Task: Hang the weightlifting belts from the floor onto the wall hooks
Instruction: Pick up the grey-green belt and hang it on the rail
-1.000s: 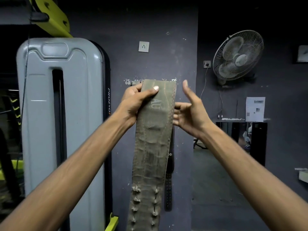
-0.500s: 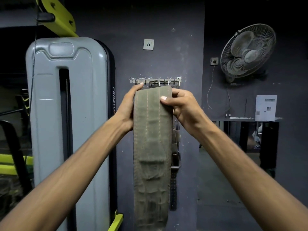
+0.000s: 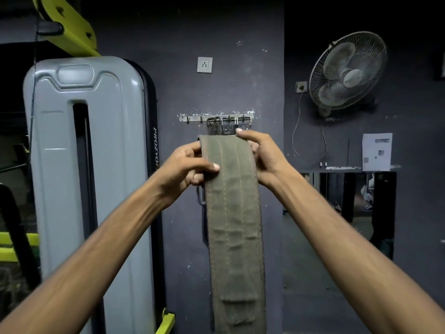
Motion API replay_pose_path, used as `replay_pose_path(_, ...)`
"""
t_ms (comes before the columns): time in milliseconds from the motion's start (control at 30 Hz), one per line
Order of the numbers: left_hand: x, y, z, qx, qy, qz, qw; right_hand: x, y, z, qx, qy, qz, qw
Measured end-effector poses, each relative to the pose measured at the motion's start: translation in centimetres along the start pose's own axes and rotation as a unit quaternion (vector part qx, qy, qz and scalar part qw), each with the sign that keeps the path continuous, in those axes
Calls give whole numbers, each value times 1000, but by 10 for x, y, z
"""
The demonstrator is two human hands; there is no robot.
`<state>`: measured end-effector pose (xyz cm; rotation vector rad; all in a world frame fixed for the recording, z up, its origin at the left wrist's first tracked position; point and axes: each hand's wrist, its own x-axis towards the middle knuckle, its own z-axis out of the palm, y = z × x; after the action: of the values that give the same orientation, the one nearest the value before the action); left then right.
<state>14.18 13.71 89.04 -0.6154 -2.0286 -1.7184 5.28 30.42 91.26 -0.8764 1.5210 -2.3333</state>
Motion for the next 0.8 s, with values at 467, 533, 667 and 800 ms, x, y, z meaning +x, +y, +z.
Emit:
replay_pose_path(467, 36, -16, 21, -5, 121, -79, 990, -8, 30, -42, -116, -40, -155, 980)
replay_pose_path(533, 35, -24, 24, 43, 113, -34, 992, -6, 25, -49, -111, -33, -80, 990)
replay_pose_path(667, 26, -43, 23, 82, 107, 21, 991, 9, 27, -61, -152, -22, 60, 986)
replay_pose_path(800, 19, -66, 18, 101, 91, 29, 990, 37, 45, -54, -46, 2, 38, 998)
